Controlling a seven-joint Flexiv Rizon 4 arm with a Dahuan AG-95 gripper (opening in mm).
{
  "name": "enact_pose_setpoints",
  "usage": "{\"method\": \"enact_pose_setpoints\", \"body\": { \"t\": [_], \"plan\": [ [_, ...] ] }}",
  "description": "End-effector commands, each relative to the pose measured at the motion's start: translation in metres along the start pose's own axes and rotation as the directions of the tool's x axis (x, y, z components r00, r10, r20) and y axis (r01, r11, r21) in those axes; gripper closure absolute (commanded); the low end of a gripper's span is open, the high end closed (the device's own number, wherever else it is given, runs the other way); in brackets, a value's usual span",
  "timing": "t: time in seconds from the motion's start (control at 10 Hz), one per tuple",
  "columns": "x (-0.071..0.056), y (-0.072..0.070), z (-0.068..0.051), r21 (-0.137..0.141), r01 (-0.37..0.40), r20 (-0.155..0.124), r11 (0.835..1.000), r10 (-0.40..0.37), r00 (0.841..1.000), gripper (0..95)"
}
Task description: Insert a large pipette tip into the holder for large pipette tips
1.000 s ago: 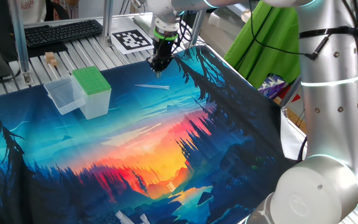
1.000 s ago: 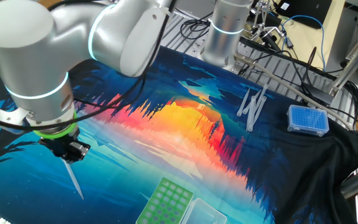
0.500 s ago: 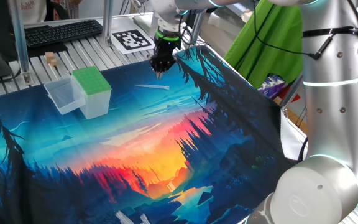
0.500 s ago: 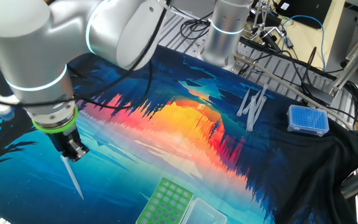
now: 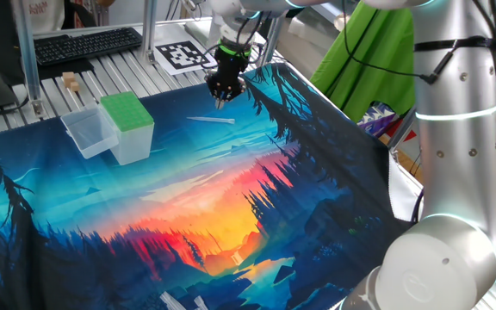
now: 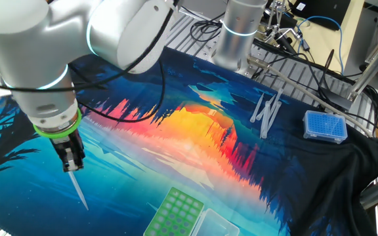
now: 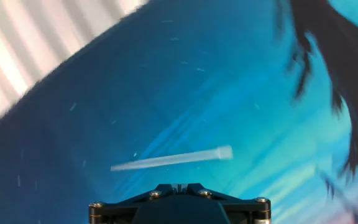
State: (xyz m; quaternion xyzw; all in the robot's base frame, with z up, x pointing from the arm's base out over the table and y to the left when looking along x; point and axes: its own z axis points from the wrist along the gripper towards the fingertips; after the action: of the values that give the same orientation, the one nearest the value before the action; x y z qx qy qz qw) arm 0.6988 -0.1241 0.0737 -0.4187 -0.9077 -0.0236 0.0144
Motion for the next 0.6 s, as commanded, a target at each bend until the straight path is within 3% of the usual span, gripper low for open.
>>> {"method": "enact_pose_setpoints", "body": {
  "t": [0.1,0.2,0.4,0.6],
  "plan": [
    [0.001,0.001,0.002,-0.003,-0.4,-0.113,0.916,0.397,0.911,95.0],
    [0.002,0.002,0.005,-0.008,-0.425,-0.147,0.905,0.42,0.896,95.0],
    [0.007,0.003,0.016,-0.005,-0.449,-0.144,0.893,0.444,0.884,95.0],
    [0.009,0.003,0.02,-0.003,-0.461,-0.15,0.887,0.456,0.877,95.0]
  ]
}}
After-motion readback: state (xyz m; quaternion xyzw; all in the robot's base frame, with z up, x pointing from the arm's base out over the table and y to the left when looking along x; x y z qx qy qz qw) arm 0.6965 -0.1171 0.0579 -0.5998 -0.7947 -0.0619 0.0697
